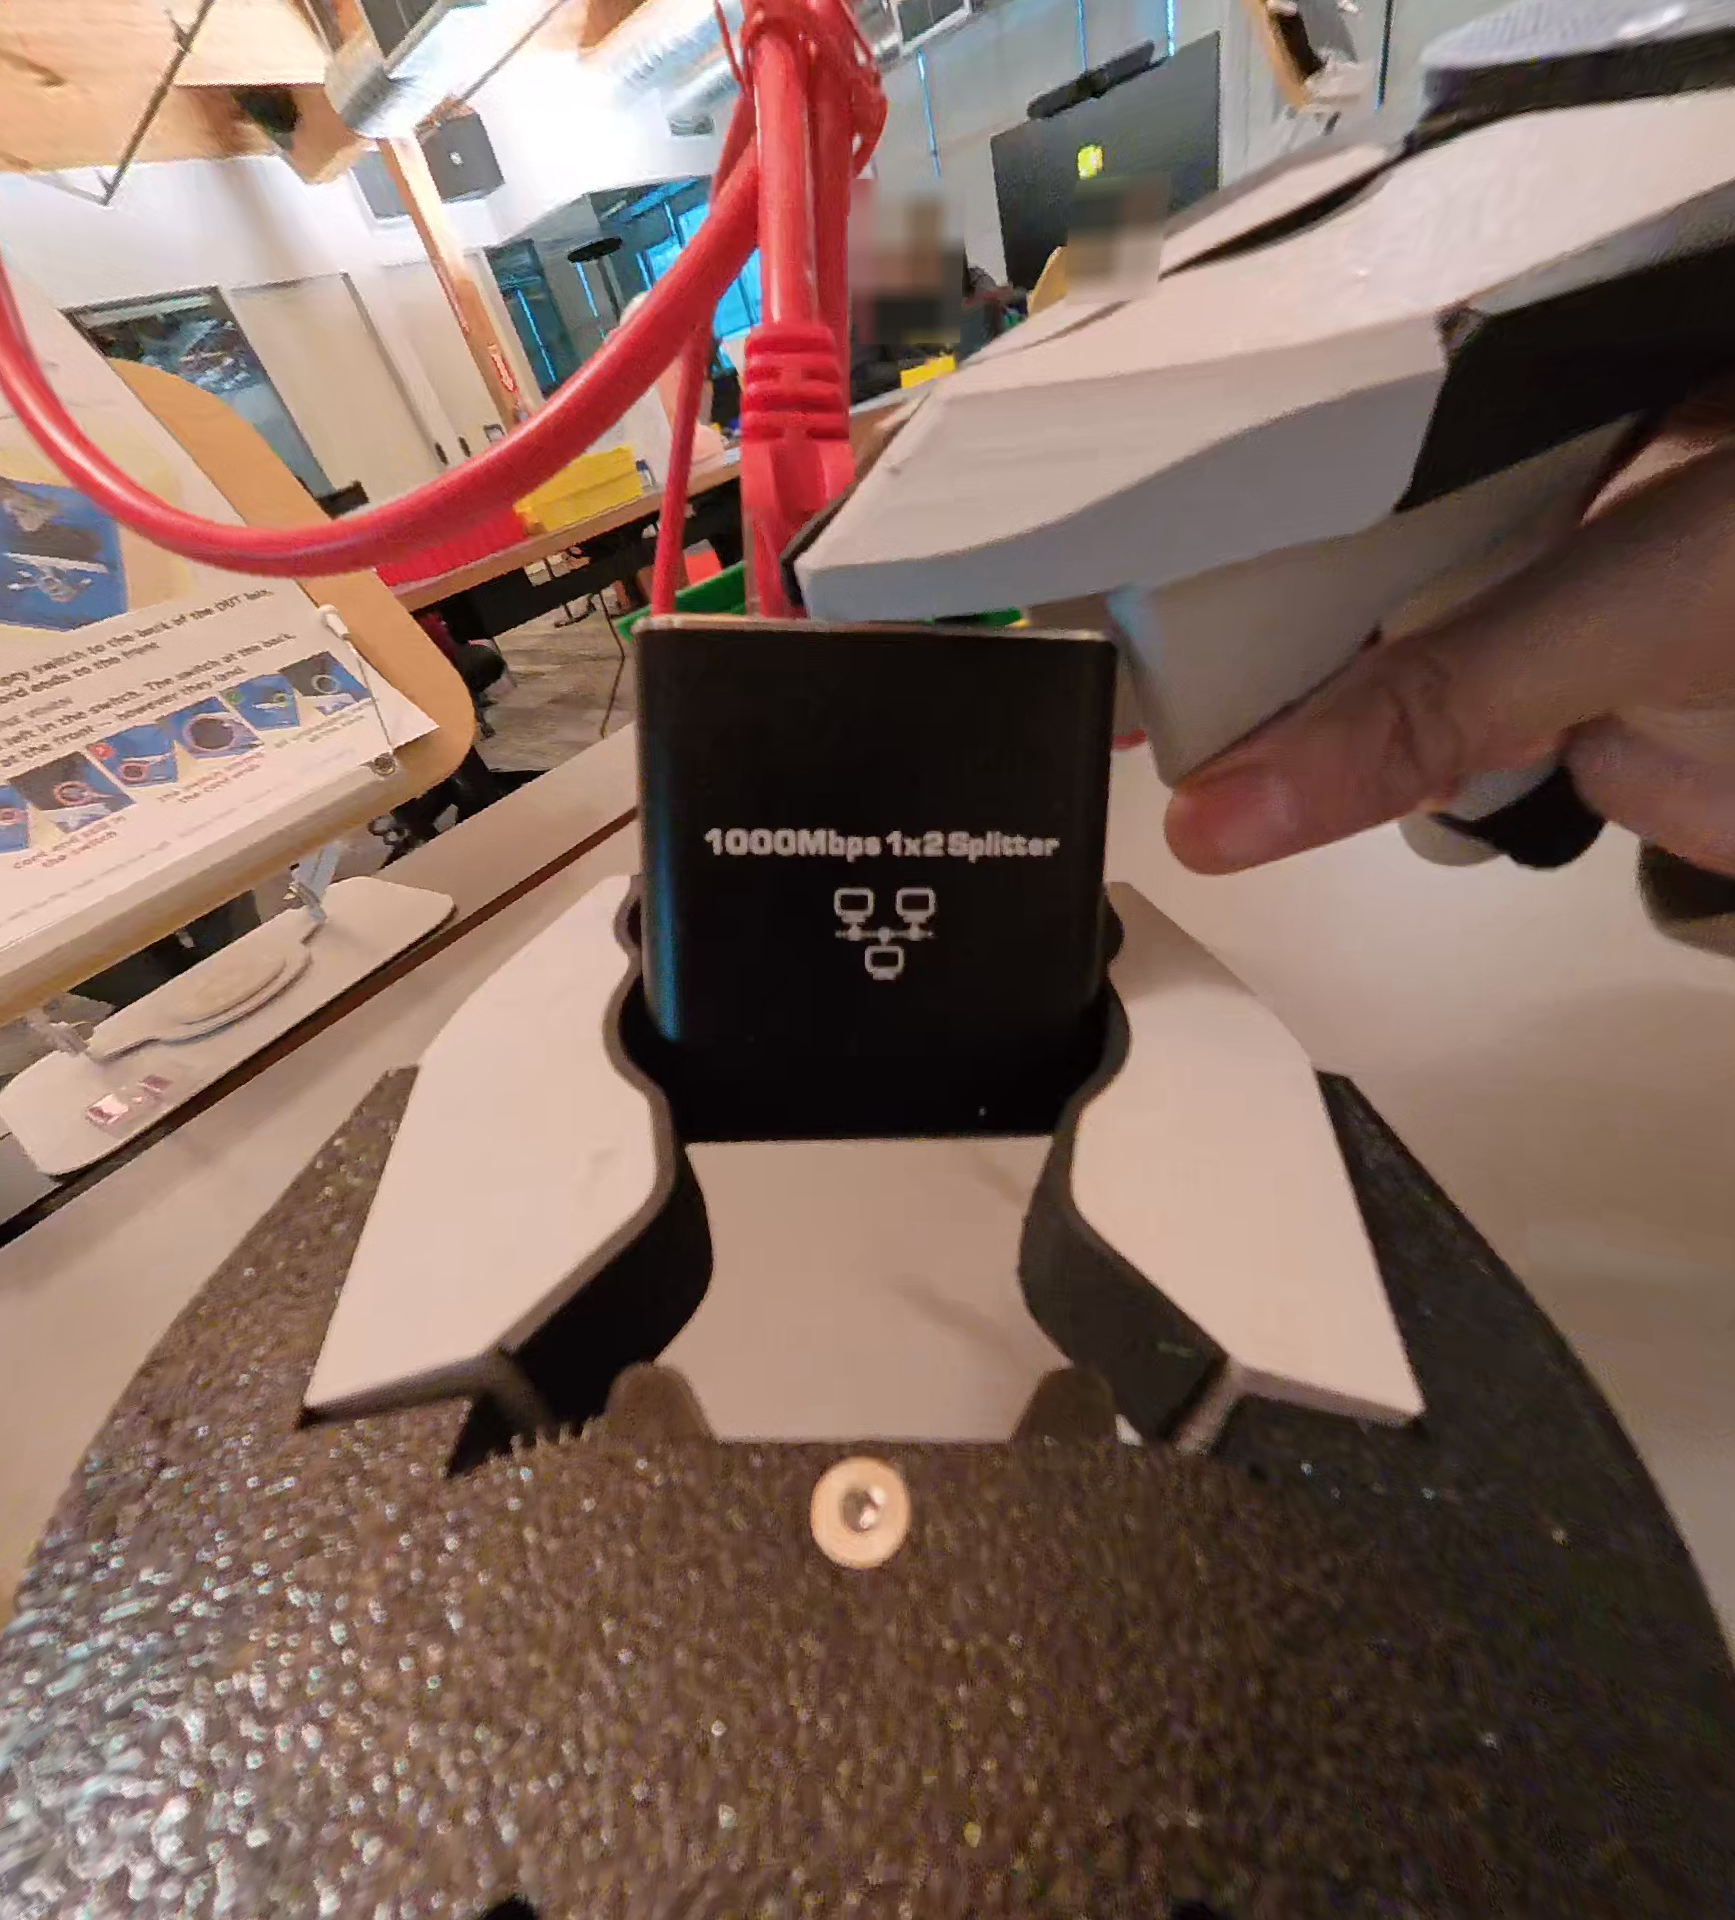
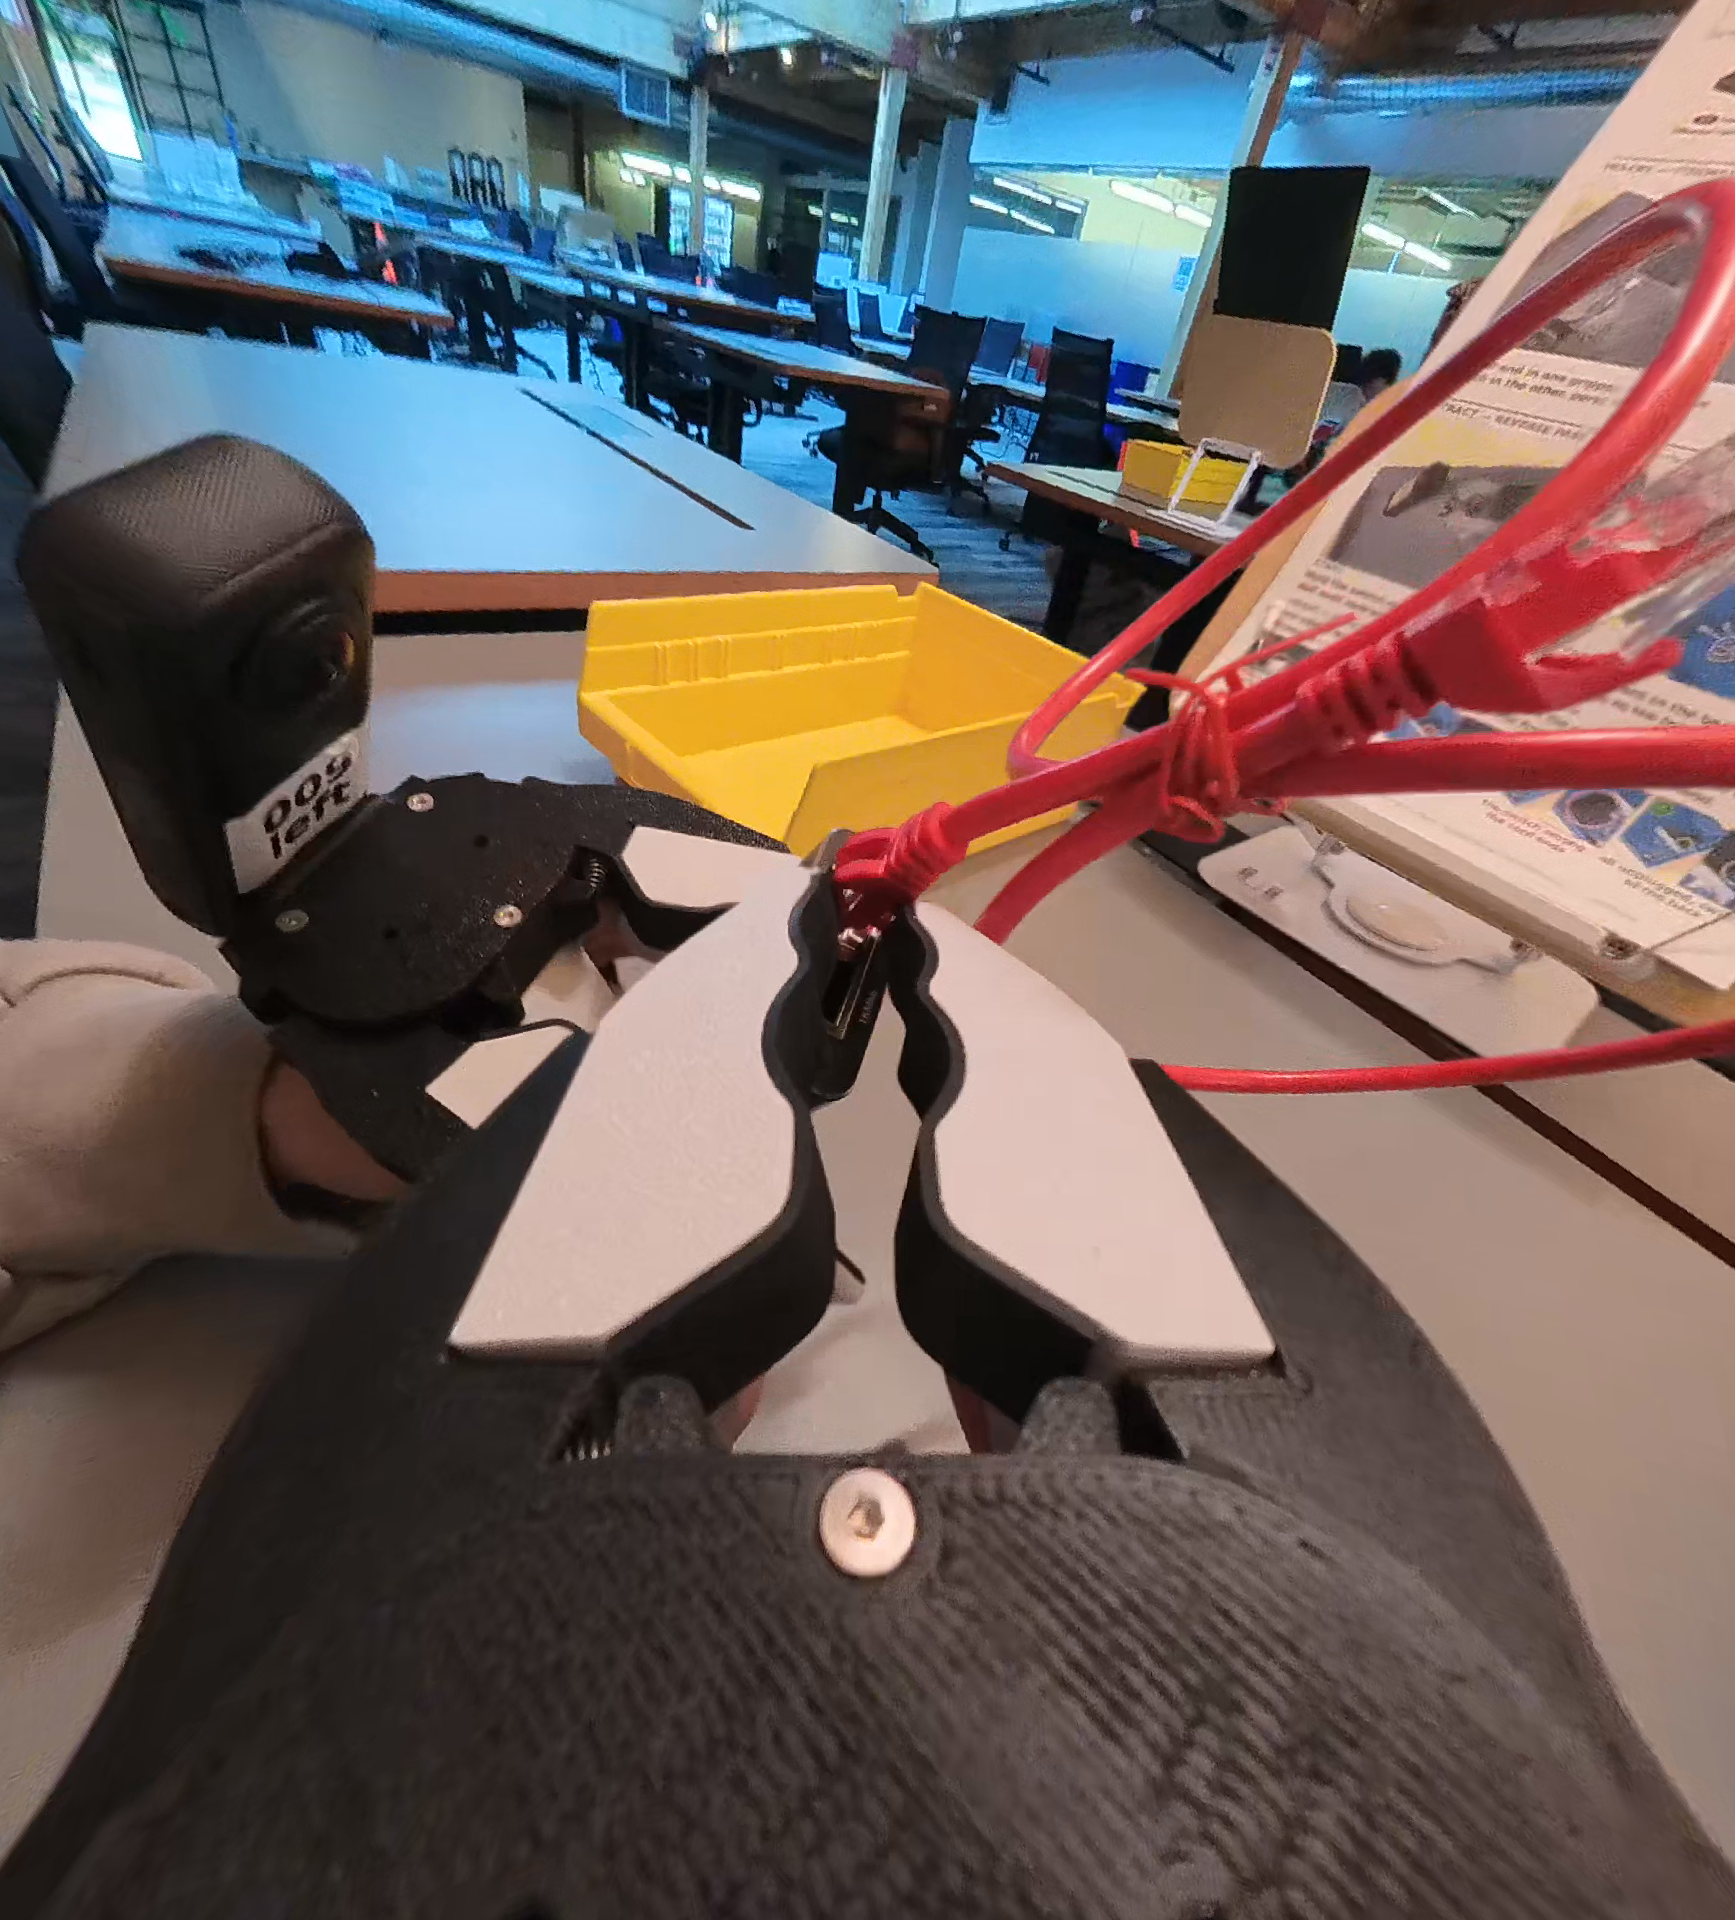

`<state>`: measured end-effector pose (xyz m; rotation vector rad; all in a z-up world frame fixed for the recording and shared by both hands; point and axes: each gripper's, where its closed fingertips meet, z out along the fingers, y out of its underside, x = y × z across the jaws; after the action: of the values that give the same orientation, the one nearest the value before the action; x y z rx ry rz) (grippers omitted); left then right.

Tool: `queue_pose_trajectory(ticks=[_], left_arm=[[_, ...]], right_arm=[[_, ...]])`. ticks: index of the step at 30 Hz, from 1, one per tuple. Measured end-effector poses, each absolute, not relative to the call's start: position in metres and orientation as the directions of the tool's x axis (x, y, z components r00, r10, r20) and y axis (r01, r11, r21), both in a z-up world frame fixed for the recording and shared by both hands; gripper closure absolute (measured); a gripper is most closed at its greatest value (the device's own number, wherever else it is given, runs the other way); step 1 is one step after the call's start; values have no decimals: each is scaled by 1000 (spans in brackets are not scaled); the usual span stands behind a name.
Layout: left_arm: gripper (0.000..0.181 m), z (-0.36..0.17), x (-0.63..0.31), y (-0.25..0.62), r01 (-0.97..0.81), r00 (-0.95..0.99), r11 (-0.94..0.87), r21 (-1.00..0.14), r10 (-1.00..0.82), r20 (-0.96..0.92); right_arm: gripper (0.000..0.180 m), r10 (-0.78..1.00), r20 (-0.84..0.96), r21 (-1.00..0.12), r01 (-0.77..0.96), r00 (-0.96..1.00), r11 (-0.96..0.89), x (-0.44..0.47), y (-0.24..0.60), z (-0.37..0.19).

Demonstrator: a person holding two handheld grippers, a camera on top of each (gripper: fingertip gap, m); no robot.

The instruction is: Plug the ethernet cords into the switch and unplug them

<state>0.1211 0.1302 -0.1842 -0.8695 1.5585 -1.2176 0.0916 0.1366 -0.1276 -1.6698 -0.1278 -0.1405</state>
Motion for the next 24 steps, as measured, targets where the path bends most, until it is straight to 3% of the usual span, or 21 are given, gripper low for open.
queue_pose_trajectory(ticks=[3,7,11,17,24], left_arm=[[105,-187,121,129,10,-333,232,-973,-917,-222],[104,-185,121,141,23,-225,383,-923,-898,-378],[105,-186,122,142,19,-216,379,-925,-902,-374],[105,-195,123,128,-18,-359,194,-981,-917,-175],[105,-194,123,133,-5,-315,285,-959,-910,-269]], right_arm=[[168,-4,179,-977,177,984,-118,92,137,-130],[168,32,92,-993,94,995,-72,91,137,-130],[167,34,45,-996,48,998,-70,91,138,-132],[168,-25,177,-973,171,984,-157,96,140,-137],[169,-24,247,-952,238,969,-191,96,136,-138]])
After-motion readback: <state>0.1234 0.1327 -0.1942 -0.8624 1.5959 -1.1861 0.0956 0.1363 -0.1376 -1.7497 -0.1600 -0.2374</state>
